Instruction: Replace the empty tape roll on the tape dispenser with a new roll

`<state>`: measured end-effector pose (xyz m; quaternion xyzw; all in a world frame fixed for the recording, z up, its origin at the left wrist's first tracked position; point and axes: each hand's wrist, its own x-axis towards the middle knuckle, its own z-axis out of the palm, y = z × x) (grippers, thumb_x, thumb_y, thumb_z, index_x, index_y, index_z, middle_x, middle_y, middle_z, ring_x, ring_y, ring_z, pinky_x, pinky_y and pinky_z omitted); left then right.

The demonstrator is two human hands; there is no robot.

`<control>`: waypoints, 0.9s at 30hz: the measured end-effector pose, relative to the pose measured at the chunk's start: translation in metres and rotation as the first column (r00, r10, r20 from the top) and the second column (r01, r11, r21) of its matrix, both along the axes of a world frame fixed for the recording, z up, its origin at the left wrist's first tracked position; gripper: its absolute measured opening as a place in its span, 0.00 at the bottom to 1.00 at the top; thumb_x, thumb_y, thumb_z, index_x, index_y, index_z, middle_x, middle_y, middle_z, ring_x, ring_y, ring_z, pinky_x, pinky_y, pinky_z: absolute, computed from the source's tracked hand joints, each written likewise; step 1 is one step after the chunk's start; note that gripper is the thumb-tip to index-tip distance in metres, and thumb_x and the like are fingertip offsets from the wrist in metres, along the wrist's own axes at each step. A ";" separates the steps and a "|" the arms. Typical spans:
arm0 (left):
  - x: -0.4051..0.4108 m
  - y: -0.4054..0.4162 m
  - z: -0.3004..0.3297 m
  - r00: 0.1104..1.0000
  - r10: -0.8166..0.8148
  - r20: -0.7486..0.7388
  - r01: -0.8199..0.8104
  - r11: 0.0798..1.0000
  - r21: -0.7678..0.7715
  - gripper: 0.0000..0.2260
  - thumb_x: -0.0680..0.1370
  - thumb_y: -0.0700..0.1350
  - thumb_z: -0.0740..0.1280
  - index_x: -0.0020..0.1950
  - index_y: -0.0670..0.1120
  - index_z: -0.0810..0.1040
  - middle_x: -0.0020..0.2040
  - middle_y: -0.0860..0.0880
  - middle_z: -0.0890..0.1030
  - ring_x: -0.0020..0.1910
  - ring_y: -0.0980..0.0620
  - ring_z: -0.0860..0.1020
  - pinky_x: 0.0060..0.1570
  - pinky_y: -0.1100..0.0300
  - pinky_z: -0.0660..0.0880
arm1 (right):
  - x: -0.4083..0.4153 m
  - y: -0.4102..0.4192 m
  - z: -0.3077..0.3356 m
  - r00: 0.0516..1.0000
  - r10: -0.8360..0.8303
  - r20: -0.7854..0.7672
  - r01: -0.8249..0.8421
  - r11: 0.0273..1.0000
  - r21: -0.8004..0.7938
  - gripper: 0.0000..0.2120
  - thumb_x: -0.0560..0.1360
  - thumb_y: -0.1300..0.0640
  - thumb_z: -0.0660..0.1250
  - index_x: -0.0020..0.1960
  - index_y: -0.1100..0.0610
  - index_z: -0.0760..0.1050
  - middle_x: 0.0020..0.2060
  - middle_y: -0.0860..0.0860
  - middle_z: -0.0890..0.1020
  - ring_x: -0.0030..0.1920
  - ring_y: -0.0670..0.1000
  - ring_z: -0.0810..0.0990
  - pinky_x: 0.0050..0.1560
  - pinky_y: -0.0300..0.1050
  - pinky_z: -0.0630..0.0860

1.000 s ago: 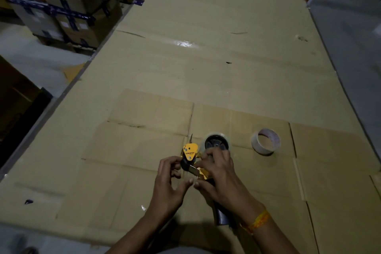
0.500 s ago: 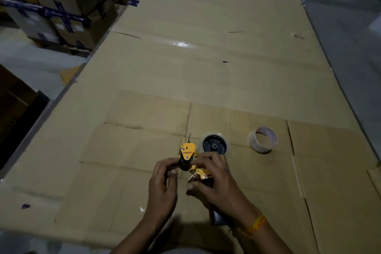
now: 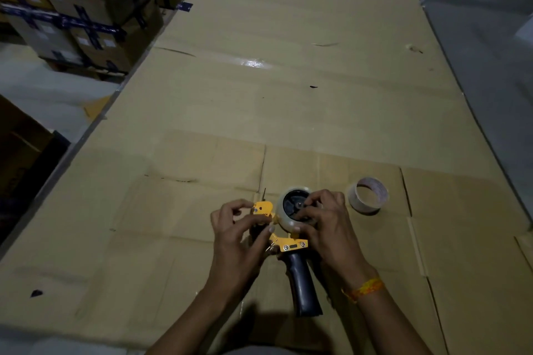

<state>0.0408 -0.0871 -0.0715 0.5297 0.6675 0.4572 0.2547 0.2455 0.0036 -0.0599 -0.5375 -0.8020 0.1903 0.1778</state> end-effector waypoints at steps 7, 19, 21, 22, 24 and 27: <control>0.011 0.042 -0.001 0.920 -0.141 -0.364 0.103 0.987 -0.122 0.10 0.72 0.52 0.82 0.50 0.51 0.90 0.81 0.43 0.69 0.79 0.42 0.61 0.68 0.44 0.69 | 0.005 -0.004 0.008 1.000 -0.019 -0.017 0.019 1.000 -0.002 0.07 0.73 0.58 0.80 0.51 0.52 0.89 0.57 0.49 0.78 0.61 0.45 0.65 0.57 0.43 0.73; 0.033 0.071 0.032 0.641 -0.432 -0.634 0.056 0.850 -0.524 0.13 0.83 0.53 0.70 0.60 0.46 0.85 0.89 0.39 0.52 0.88 0.37 0.47 0.84 0.43 0.50 | 0.002 -0.005 0.005 1.000 -0.021 0.016 0.020 0.999 0.041 0.08 0.72 0.60 0.82 0.51 0.52 0.89 0.56 0.50 0.79 0.62 0.52 0.71 0.56 0.45 0.76; 0.033 0.074 0.028 0.643 -0.442 -0.626 0.054 0.841 -0.538 0.11 0.82 0.50 0.70 0.60 0.46 0.85 0.88 0.39 0.55 0.88 0.37 0.49 0.84 0.44 0.51 | 0.003 -0.007 0.004 1.000 -0.023 0.019 0.023 0.999 0.041 0.08 0.74 0.59 0.81 0.52 0.53 0.89 0.56 0.50 0.79 0.62 0.51 0.71 0.56 0.46 0.76; 0.032 0.075 0.027 0.650 -0.436 -0.623 0.053 0.843 -0.535 0.10 0.82 0.48 0.71 0.59 0.46 0.85 0.88 0.40 0.56 0.88 0.38 0.50 0.84 0.44 0.53 | 0.003 -0.009 0.004 1.000 -0.024 0.013 0.024 0.999 0.048 0.07 0.75 0.58 0.80 0.53 0.53 0.88 0.57 0.50 0.78 0.62 0.51 0.70 0.57 0.45 0.76; 0.029 0.074 0.024 0.662 -0.421 -0.620 0.060 0.854 -0.516 0.10 0.82 0.48 0.70 0.60 0.46 0.86 0.88 0.41 0.59 0.87 0.39 0.53 0.83 0.45 0.55 | 0.003 -0.017 0.005 0.998 -0.048 -0.030 0.049 0.998 0.034 0.08 0.78 0.55 0.78 0.56 0.52 0.86 0.58 0.49 0.77 0.63 0.48 0.69 0.58 0.40 0.75; 0.023 0.072 0.018 0.682 -0.414 -0.602 0.105 0.871 -0.480 0.13 0.81 0.50 0.70 0.60 0.44 0.87 0.87 0.41 0.61 0.87 0.39 0.54 0.82 0.46 0.57 | 0.002 -0.041 0.011 0.964 -0.160 -0.213 0.142 0.985 -0.101 0.13 0.79 0.48 0.76 0.60 0.48 0.76 0.59 0.45 0.71 0.61 0.42 0.70 0.55 0.27 0.70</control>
